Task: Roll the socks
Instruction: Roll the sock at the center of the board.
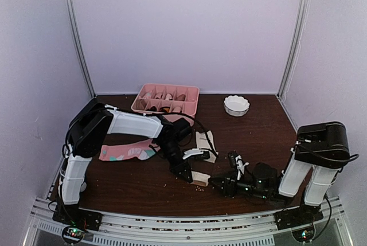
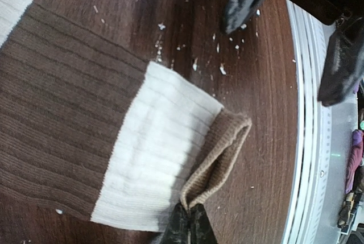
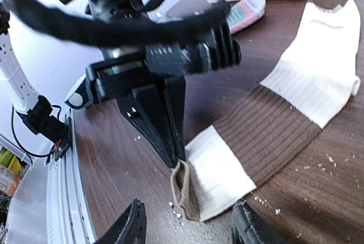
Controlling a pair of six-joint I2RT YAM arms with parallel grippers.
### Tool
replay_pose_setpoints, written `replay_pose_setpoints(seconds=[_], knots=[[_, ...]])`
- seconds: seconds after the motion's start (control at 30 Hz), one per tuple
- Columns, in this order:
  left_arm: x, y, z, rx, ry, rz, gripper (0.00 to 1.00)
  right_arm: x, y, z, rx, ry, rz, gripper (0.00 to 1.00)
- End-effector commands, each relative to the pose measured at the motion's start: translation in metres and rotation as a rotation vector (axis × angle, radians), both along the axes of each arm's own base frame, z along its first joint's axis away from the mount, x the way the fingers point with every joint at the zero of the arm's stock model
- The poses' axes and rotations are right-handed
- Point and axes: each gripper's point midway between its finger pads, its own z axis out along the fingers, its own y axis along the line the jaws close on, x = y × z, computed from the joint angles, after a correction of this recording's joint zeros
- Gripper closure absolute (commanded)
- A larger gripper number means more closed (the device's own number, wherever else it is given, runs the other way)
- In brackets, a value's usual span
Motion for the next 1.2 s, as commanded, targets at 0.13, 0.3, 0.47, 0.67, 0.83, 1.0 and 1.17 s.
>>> replay_pose_setpoints(seconds=[0.13,0.3,0.47,0.67,0.83,1.0,1.17], knots=[[-0.008,0.016,-0.026,0.091,0.084,0.024,1.00,0.001,0.017,0.009,0.036,-0.039,-0.003,0.52],[-0.007,0.018,-0.028,0.095,0.102,0.032,1.00,0.002,0.024,0.003,-0.017,-0.065,-0.014,0.59],[-0.007,0.016,-0.028,0.097,0.116,0.040,1.00,0.006,0.025,-0.005,-0.092,-0.103,-0.052,0.65],[-0.010,0.021,-0.036,0.128,0.137,0.045,1.00,0.004,0.033,-0.011,-0.118,-0.121,-0.042,0.67],[-0.009,0.020,-0.038,0.125,0.155,0.047,1.00,0.006,0.041,-0.025,-0.213,-0.128,-0.067,0.75],[-0.007,0.022,-0.039,0.127,0.149,0.045,1.00,0.009,0.039,-0.030,-0.261,-0.147,-0.113,0.77],[-0.003,0.022,-0.038,0.128,0.117,0.035,1.00,0.014,0.030,-0.037,-0.315,-0.146,-0.159,0.88]])
